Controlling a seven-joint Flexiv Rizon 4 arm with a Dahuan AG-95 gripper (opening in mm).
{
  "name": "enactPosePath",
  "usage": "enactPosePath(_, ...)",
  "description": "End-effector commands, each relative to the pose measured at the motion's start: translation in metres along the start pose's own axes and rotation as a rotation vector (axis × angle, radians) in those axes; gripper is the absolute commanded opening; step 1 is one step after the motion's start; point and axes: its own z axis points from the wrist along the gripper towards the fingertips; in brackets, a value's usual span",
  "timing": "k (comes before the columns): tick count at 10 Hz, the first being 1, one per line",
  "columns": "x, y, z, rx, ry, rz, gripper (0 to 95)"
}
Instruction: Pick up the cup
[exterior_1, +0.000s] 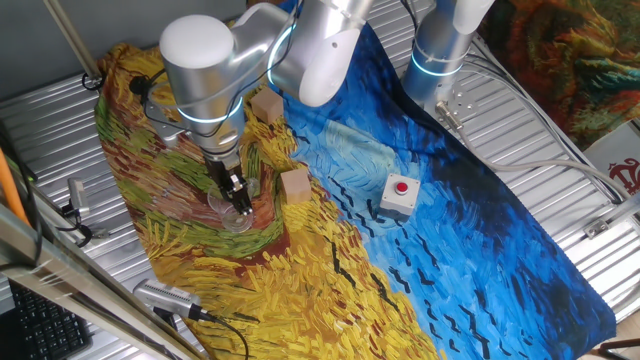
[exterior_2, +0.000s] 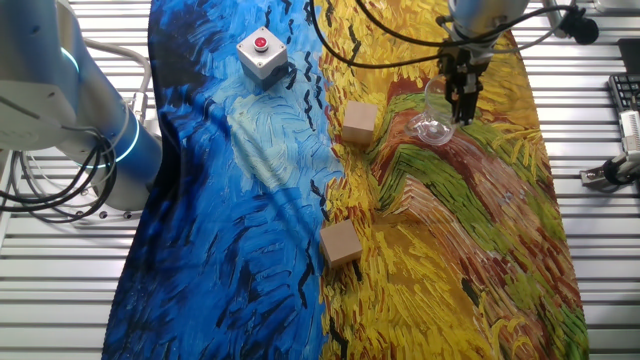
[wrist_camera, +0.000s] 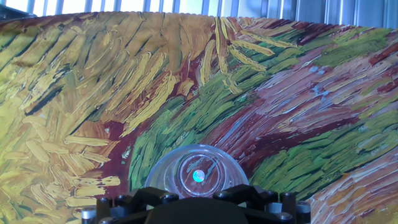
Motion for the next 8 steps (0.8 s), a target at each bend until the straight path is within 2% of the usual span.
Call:
enactPosePath(1,0.0002,-0.0004,0.0017,0.002,-0.003,0.0,95.0)
enactPosePath(8,0.0014,-0.0003,0.0064,0.004,-0.005,0.001,95.0)
